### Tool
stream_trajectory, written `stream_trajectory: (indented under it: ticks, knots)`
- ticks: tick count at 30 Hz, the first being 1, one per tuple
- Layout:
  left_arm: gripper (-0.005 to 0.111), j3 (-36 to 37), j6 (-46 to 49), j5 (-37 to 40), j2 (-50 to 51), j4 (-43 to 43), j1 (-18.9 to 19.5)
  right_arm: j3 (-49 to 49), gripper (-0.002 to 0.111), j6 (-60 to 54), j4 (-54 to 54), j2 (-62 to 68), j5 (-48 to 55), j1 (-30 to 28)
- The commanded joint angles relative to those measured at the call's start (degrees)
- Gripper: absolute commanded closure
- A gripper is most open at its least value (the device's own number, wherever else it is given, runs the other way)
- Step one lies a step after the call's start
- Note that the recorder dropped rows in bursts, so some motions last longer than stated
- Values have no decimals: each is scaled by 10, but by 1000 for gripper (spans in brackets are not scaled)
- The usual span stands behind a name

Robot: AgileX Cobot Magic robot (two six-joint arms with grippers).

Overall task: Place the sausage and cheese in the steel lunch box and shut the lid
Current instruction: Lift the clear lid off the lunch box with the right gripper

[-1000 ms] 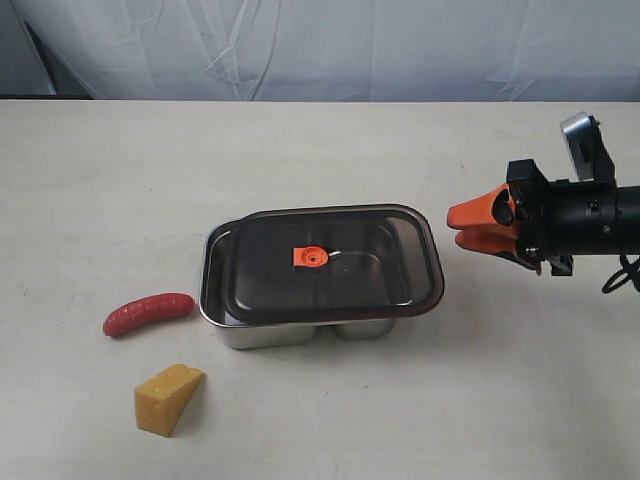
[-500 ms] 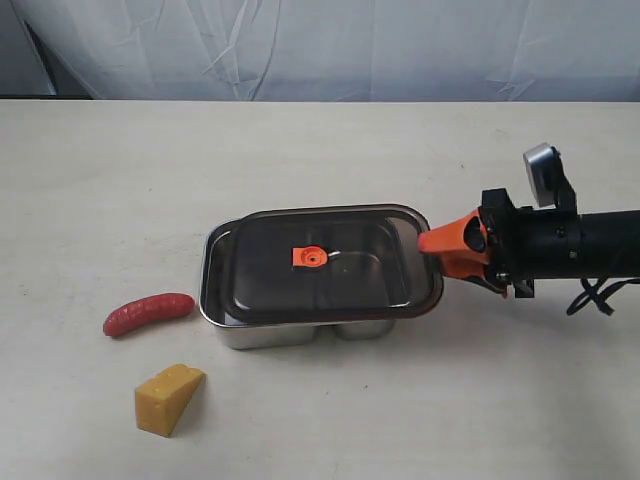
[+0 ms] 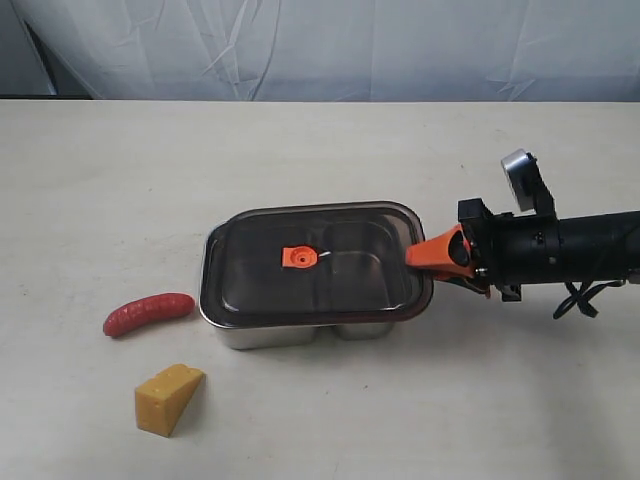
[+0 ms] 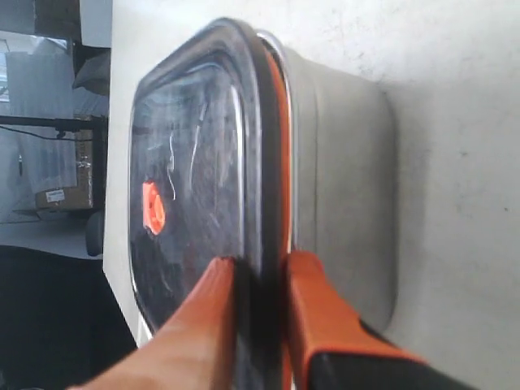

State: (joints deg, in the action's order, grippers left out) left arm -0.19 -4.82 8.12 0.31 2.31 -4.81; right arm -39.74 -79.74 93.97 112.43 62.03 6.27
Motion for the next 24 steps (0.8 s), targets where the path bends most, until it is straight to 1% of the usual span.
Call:
stream_trajectory:
  ticks: [1, 7, 13, 15, 24]
  knots:
    - [107, 2, -2, -4, -3, 2, -4, 0, 109, -6, 6, 1, 2, 1]
    - [107, 2, -2, -4, -3, 2, -4, 0, 109, -6, 8, 1, 9, 1]
    - [107, 2, -2, -4, -3, 2, -4, 0, 109, -24, 58, -12, 68, 1]
    - [107, 2, -2, -4, -3, 2, -4, 0, 109, -31, 60, -25, 72, 1]
    - [107, 2, -2, -4, -3, 2, -4, -35, 109, -42, 60, -125, -15, 1]
